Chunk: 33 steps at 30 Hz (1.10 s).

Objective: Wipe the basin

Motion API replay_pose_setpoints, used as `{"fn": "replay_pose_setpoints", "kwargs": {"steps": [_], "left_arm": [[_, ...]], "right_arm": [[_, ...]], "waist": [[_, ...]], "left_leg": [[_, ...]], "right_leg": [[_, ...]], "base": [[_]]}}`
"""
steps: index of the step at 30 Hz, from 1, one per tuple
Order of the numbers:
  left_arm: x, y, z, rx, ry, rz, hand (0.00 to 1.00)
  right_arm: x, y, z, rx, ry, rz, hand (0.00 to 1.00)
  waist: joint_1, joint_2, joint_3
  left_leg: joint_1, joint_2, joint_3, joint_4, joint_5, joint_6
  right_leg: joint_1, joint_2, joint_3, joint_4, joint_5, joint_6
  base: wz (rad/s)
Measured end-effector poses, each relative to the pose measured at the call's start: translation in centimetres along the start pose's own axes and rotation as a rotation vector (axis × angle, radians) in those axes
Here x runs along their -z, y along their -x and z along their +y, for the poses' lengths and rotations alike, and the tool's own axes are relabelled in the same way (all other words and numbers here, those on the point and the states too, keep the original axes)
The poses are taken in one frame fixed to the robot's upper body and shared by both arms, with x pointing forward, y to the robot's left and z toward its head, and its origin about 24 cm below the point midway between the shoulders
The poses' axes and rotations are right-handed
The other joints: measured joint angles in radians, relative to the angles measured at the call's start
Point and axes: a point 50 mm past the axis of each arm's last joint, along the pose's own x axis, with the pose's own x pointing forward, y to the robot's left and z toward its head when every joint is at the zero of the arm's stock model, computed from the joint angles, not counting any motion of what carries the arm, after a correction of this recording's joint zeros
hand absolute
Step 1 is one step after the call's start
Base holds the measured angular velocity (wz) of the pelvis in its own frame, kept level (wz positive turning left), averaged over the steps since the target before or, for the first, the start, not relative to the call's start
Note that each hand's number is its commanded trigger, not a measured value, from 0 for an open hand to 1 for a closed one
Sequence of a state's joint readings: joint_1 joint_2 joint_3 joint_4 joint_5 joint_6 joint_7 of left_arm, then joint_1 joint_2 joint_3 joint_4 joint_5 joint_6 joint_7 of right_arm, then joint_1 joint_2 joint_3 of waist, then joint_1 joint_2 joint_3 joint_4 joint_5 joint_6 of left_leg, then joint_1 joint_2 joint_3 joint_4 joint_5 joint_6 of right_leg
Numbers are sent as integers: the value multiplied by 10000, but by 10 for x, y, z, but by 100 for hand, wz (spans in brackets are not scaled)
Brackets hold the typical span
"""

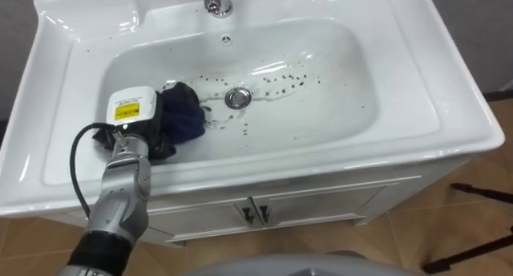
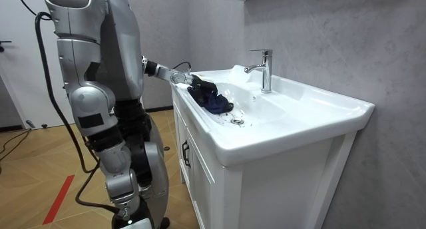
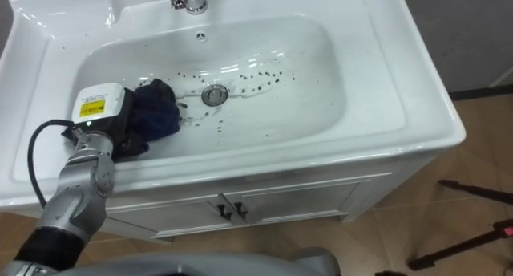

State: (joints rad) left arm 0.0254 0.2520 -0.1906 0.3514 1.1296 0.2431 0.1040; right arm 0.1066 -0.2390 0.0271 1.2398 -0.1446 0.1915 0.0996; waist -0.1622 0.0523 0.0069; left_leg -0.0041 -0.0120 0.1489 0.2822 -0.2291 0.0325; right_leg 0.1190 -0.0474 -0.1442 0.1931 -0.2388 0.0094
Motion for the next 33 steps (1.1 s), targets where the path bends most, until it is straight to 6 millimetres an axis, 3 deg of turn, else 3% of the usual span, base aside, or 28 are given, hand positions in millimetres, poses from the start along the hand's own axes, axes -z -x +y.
{"fn": "replay_pose_setpoints", "kwargs": {"steps": [12,17,19,22,23,30,33], "left_arm": [[-13,-15,-2,393,-81,19,100],[-25,-34,8,424,654,21,100],[-31,-46,12,548,1047,13,100],[-34,-62,25,494,1437,56,100],[-38,-67,30,419,1620,27,100],[-50,-86,61,52,2995,110,100],[-54,-91,74,-338,3311,23,100]], "right_arm": [[-22,1,-5,330,-305,-419,0],[-49,5,-11,685,-1012,-1262,0],[-64,7,-13,615,-1617,-1795,0],[-89,12,-14,600,-1945,-2516,0],[-96,13,-15,598,-2082,-2649,0],[-109,16,-17,707,-2438,-2826,0],[-111,17,-18,912,-2458,-2771,0]], "waist": [[-91,154,-17],[-238,190,-32],[-251,197,-19],[-496,246,32],[-544,256,84],[-841,329,296],[-1064,407,330]], "left_leg": [[-123,11,98,2,20,30],[-714,27,149,257,63,95],[-885,85,381,392,72,113],[-1458,160,643,688,73,171],[-1670,155,718,810,86,193],[-2851,237,890,1464,133,314],[-3381,254,899,1638,162,360]], "right_leg": [[-293,-15,55,118,-15,5],[-995,-66,108,599,-51,14],[-1391,-79,344,989,-87,14],[-2256,-186,488,1716,-309,2],[-2594,-213,598,2038,-375,12],[-4057,-358,638,3225,-580,-72],[-4676,-395,677,3575,-591,-96]], "base": [[-2],[-3],[-27],[-16],[-14],[-2],[-3]]}}
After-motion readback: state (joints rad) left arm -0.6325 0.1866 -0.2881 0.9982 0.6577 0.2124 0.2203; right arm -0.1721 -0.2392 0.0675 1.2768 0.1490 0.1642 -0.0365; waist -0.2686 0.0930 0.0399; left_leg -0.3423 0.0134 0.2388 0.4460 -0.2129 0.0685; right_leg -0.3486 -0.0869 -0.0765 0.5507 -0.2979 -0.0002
